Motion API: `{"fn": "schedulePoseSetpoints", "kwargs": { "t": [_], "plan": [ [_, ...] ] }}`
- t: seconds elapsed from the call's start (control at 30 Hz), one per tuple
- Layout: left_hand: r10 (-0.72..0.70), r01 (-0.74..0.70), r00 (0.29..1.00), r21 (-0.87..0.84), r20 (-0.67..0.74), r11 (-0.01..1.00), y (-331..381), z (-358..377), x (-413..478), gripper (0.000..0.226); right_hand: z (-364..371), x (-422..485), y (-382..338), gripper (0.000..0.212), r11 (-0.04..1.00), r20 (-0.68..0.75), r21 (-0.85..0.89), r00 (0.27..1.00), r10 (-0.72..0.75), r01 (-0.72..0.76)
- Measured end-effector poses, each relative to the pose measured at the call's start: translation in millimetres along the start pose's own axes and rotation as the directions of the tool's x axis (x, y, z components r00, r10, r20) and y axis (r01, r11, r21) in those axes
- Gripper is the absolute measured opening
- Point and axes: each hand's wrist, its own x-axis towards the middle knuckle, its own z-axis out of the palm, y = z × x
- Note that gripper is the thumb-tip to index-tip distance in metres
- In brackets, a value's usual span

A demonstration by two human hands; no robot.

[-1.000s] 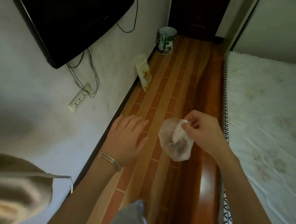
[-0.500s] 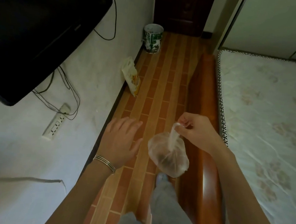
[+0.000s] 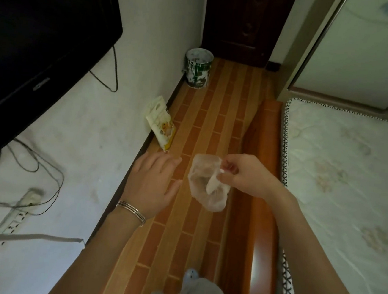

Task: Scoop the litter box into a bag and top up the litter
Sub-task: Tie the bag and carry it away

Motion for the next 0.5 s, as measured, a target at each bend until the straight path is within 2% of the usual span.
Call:
{"fn": "schedulePoseSetpoints", "kwargs": {
  "t": [0.1,0.37,0.5],
  "plan": [
    [0.01,-0.01,1.0,0.001,0.002,1.0,-3.0,12.5,40.4,0.052,-16.6,38.0,22.1,0.012,1.0,0.056,-0.021,0.998,0.014,-0.013],
    [0.031,-0.031,0.999,0.008,0.015,0.999,-27.3,43.1,151.7,0.047,-60.8,140.9,69.8,0.026,1.0,0.06,-0.011,0.998,0.018,-0.017],
    [0.043,-0.042,0.998,-0.009,0.05,0.999,-48.4,60.4,222.2,0.042,-84.1,198.2,81.0,0.022,1.0,0.046,-0.022,0.999,0.022,-0.021]
  ]
}}
